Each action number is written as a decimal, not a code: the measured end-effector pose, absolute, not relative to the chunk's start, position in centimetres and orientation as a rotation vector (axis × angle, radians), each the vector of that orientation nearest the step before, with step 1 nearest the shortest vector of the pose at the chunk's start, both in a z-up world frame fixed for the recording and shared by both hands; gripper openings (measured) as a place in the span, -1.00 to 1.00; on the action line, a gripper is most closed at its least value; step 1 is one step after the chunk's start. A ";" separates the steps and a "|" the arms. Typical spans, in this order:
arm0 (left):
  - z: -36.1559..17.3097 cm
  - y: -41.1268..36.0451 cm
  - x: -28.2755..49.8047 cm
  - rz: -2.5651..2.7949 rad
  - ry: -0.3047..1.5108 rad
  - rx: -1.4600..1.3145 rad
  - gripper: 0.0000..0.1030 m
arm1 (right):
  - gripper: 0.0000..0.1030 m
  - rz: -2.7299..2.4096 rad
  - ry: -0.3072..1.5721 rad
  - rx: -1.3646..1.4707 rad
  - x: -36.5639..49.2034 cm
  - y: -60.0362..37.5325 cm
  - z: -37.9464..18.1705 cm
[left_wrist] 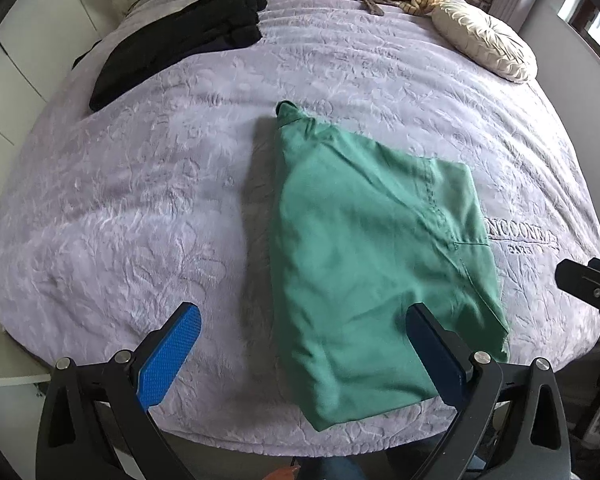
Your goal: Fold large clothes
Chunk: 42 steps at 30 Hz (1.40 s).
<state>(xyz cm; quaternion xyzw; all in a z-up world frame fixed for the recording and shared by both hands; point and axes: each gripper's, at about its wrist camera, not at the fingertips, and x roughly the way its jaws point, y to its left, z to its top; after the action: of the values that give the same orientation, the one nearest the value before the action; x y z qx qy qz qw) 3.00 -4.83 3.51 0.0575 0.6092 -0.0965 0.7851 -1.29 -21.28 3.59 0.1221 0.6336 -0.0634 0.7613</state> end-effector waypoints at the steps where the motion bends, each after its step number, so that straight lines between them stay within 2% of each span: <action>1: 3.6 -4.9 3.0 -0.205 1.312 0.130 0.99 | 1.00 -0.138 1.379 0.264 -1.2 -21.2 3.6; 42: 4.7 -5.9 2.4 -0.179 1.295 0.153 0.99 | 1.00 -0.169 1.395 0.223 -1.6 -20.9 3.6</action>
<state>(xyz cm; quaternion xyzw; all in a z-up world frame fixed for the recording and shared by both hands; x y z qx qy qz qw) 2.41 -5.88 4.75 0.0713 0.6017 -0.0831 0.7911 -1.64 -20.89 3.55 0.1024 0.6401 -0.0776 0.7574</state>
